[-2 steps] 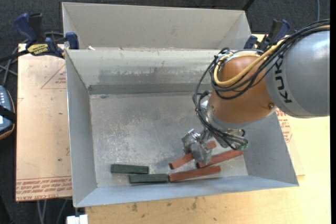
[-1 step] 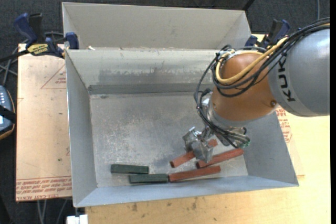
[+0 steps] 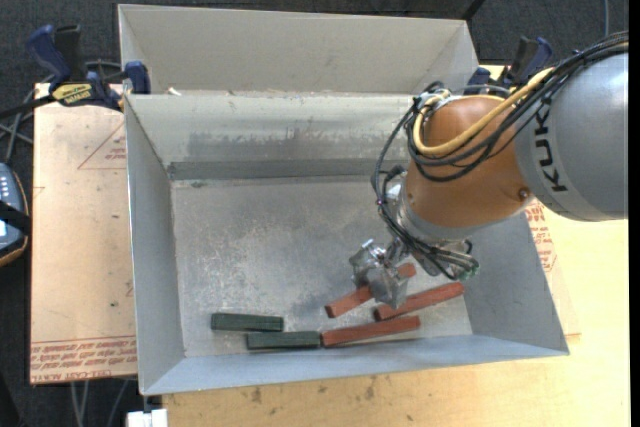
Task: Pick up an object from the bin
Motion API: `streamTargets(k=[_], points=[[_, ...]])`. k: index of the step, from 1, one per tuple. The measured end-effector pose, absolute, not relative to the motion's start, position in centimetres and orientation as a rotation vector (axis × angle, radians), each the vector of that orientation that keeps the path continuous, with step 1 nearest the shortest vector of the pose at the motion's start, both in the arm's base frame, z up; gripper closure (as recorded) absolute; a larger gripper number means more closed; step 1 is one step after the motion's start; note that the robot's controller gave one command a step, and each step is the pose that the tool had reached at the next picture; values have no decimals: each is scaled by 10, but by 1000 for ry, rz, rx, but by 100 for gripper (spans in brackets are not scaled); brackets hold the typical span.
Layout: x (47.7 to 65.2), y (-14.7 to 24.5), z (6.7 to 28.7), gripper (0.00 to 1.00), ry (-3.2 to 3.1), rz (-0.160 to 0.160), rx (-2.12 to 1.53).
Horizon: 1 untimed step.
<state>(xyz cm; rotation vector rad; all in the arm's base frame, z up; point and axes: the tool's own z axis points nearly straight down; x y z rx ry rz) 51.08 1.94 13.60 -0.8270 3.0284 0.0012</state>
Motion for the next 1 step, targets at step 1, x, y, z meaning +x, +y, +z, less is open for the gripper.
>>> streamTargets(k=[1], points=[[510, 20, 145, 100, 3032, 2, -827]])
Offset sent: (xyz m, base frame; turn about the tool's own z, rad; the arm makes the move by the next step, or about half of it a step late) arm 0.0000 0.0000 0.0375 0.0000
